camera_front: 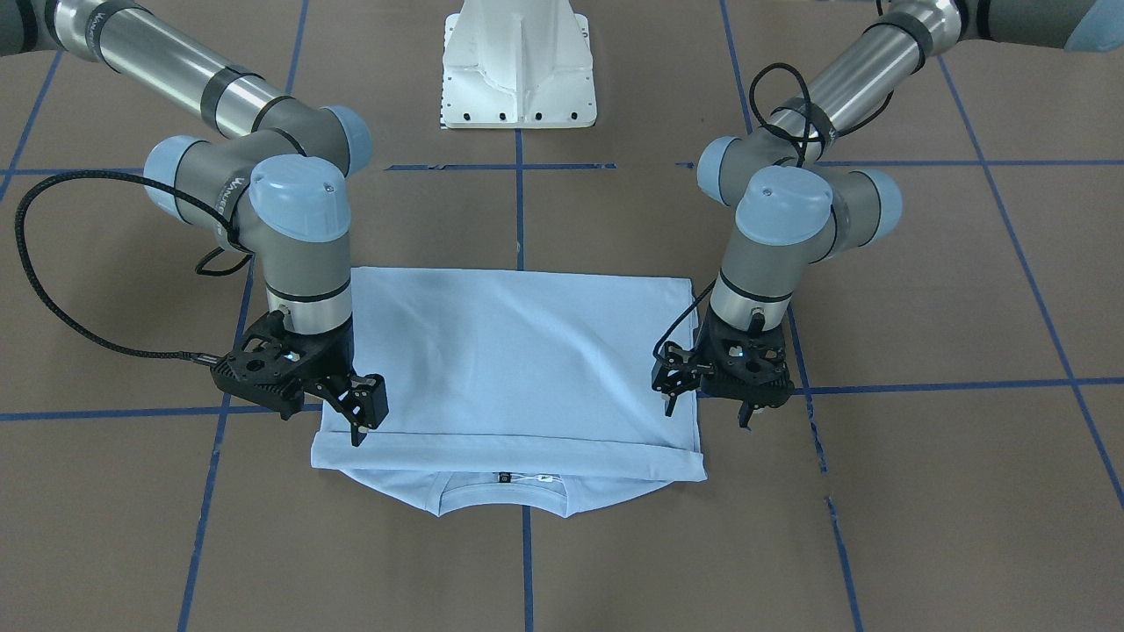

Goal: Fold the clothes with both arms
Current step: 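Release the hem and draw both grippers back from the shirt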

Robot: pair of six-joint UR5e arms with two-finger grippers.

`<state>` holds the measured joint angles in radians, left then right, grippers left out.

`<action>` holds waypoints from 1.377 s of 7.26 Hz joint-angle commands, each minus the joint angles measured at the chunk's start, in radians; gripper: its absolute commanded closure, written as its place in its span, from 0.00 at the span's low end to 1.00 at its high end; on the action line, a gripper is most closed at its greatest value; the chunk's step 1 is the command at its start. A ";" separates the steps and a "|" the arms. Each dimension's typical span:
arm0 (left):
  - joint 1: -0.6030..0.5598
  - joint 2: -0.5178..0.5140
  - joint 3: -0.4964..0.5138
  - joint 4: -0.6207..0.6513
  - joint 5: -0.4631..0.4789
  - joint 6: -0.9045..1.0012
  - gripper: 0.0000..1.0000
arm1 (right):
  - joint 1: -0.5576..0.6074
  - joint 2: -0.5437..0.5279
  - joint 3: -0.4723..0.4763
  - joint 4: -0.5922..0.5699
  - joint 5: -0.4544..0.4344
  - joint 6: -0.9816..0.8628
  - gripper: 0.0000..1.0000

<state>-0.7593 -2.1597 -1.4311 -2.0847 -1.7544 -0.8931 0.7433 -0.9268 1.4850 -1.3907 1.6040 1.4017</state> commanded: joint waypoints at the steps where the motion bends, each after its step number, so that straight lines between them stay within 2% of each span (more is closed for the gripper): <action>1: 0.046 0.203 -0.228 -0.003 -0.013 -0.021 0.00 | 0.014 -0.043 0.064 0.009 0.039 -0.044 0.00; 2: 0.099 0.272 -0.294 -0.003 -0.004 -0.091 0.00 | 0.013 -0.044 0.066 0.010 0.040 -0.044 0.00; 3: 0.147 0.294 -0.313 -0.005 0.007 -0.152 0.00 | 0.013 -0.046 0.069 0.010 0.040 -0.044 0.00; 4: 0.190 0.297 -0.313 -0.006 0.031 -0.227 0.08 | 0.013 -0.047 0.069 0.010 0.040 -0.044 0.00; 5: 0.219 0.297 -0.312 -0.006 0.054 -0.289 0.35 | 0.013 -0.047 0.067 0.010 0.040 -0.044 0.00; 6: 0.233 0.297 -0.310 -0.006 0.061 -0.302 0.56 | 0.013 -0.046 0.067 0.010 0.039 -0.044 0.00; 10: 0.244 0.294 -0.302 -0.006 0.062 -0.303 0.56 | 0.013 -0.047 0.067 0.010 0.039 -0.044 0.00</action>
<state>-0.5232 -1.8635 -1.7345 -2.0902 -1.6934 -1.1947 0.7562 -0.9740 1.5529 -1.3806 1.6429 1.3576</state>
